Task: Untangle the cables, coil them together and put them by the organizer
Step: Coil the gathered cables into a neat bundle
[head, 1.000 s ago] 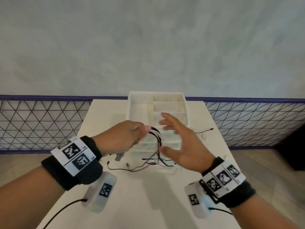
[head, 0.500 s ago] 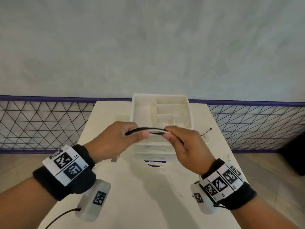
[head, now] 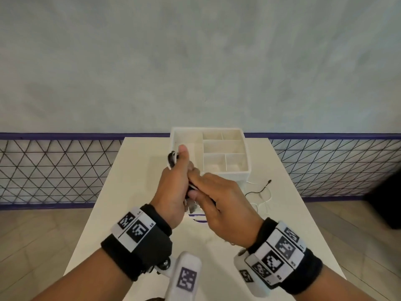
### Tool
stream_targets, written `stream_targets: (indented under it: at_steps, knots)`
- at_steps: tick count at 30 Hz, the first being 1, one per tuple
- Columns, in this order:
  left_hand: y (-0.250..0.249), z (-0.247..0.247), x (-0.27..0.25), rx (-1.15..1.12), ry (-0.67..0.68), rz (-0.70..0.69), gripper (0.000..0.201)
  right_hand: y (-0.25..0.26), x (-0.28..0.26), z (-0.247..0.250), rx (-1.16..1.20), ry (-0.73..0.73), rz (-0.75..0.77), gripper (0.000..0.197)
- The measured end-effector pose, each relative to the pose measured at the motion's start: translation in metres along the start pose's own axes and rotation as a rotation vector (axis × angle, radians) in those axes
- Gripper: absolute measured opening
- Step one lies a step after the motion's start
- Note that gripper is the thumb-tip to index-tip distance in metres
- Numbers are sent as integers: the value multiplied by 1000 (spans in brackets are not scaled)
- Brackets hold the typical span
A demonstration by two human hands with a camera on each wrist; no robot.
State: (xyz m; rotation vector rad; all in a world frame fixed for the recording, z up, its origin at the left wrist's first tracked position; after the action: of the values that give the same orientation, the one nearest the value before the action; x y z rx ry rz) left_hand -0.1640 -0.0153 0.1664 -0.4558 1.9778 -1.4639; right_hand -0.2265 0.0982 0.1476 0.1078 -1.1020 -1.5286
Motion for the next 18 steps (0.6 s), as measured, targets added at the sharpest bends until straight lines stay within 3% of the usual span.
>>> stream_targets:
  at_steps: [2, 6, 9, 13, 14, 15, 17, 18]
  knots:
    - [-1, 8, 3, -144, -11, 53, 54, -1, -8, 8, 92, 56, -53, 45]
    - [-5, 34, 11, -220, -81, 89, 50, -8, -24, 31, 202, 117, -295, 25]
    - [-8, 46, 13, 90, 27, 96, 53, -12, -28, 44, 177, 175, -335, 21]
    - [1, 26, -7, 839, 425, 19, 86, -5, -9, 43, 204, 195, -316, 12]
    - [6, 21, -10, 891, 536, -6, 83, -5, -4, 43, 218, 198, -321, 10]
    - [10, 17, -12, 892, 603, -14, 64, -5, -1, 43, 243, 192, -340, 8]
    - [11, 14, -13, 858, 595, 0, 22, -8, 0, 42, 295, 146, -389, 5]
    - [11, 14, -11, 858, 572, 4, 23, -9, -1, 41, 318, 116, -410, 5]
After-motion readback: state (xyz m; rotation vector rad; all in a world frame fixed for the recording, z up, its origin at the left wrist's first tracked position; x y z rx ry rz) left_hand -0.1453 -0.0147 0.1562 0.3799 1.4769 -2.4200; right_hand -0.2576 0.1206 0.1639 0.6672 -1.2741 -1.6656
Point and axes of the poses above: each hand's wrist, its own x-axis towards the middle knuckle, its own z-axis out of the back of the hand, y = z × x, the point moved 1 cm from there along x, towards the middle knuckle, and after that the axes turned 8 degrees about x, right-handed, at the moved point
